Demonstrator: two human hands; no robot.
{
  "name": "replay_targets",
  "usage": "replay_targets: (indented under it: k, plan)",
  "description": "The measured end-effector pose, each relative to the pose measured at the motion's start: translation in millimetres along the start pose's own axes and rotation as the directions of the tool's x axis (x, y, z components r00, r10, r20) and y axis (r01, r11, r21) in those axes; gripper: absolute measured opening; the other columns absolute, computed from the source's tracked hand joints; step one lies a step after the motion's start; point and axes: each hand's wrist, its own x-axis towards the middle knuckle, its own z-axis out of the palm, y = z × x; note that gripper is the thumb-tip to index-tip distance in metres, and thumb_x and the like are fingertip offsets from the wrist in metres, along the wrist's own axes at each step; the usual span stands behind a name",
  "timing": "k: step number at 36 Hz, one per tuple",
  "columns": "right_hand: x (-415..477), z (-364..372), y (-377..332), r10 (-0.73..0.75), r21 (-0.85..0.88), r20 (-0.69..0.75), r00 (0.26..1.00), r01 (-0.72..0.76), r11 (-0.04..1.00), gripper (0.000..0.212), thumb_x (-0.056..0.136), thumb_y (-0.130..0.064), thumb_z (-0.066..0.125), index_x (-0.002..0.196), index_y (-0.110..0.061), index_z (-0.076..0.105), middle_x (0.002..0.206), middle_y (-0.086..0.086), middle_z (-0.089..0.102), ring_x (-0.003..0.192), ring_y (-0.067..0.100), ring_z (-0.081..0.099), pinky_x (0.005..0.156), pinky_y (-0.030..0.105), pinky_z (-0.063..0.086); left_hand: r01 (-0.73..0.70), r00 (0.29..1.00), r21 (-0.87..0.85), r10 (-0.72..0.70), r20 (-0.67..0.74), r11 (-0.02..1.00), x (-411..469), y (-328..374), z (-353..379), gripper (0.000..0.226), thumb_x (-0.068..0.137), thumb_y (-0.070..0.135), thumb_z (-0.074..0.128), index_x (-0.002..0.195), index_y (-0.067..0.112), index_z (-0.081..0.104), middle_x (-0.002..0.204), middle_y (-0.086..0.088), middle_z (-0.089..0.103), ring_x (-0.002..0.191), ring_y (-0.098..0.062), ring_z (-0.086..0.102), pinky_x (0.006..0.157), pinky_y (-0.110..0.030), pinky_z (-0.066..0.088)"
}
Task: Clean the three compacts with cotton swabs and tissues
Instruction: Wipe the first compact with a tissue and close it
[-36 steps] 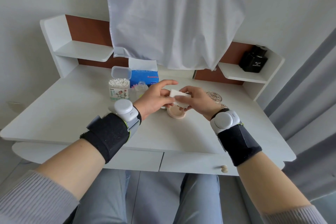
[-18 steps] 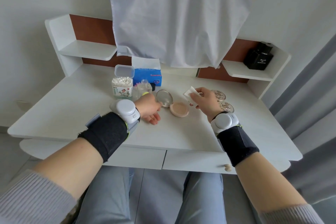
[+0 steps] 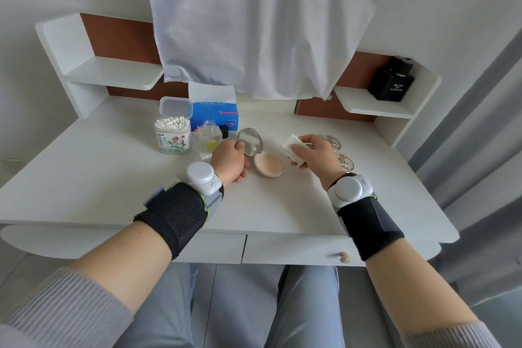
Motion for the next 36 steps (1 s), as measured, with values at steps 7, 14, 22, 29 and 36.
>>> replay_targets:
  k: [7,14,22,29,36]
  plan:
    - [-5,0,-5,-0.042,0.166,0.013,0.999,0.039,0.985,0.009,0.085,-0.009,0.066,0.08,-0.012,0.059,0.078,0.005,0.06,0.066,0.018,0.058,0.059,0.026,0.049,-0.155,0.98,-0.014,0.152,-0.13,0.988,5,-2,3,0.029,0.102,0.029,0.034,0.081,0.012,0.045,0.075,-0.004,0.048,0.076,-0.026,0.052,0.072,-0.035,0.045]
    - [-6,15,-18,-0.078,0.245,-0.005,0.997,0.077,0.967,0.017,0.084,-0.007,0.065,0.072,-0.013,0.054,0.082,0.008,0.056,0.074,0.019,0.056,0.061,0.028,0.049,-0.068,0.996,-0.271,0.05,-0.073,0.96,11,-3,6,0.031,0.097,0.03,0.039,0.07,0.018,0.045,0.078,-0.006,0.048,0.071,-0.018,0.046,0.065,-0.031,0.035]
    - [2,29,-27,-0.168,0.047,-0.084,0.982,0.173,0.984,0.015,0.084,-0.007,0.065,0.078,-0.01,0.051,0.076,0.006,0.057,0.061,0.019,0.055,0.051,0.023,0.047,0.379,0.909,-0.674,-0.117,0.4,0.634,8,7,-4,0.03,0.097,0.044,0.048,0.114,0.019,0.048,0.104,-0.02,0.067,0.083,-0.037,0.071,0.058,-0.042,0.058]
    - [4,42,-21,-0.192,-0.057,-0.125,0.973,0.187,0.981,0.017,0.082,-0.009,0.064,0.078,-0.018,0.051,0.078,0.005,0.063,0.058,0.017,0.059,0.055,0.028,0.05,0.457,0.861,-0.709,-0.067,0.504,0.537,13,0,-9,0.039,0.096,0.039,0.042,0.117,0.011,0.058,0.1,-0.02,0.066,0.069,-0.032,0.067,0.064,-0.037,0.056]
    - [6,37,-32,-0.218,0.077,-0.174,0.96,0.234,0.969,0.013,0.085,-0.006,0.065,0.086,-0.016,0.057,0.084,0.004,0.062,0.07,0.014,0.061,0.057,0.021,0.052,0.472,0.83,-0.67,-0.031,0.558,0.573,15,-5,-20,0.043,0.097,0.032,0.032,0.108,0.001,0.061,0.102,-0.024,0.069,0.075,-0.03,0.068,0.077,-0.039,0.05]
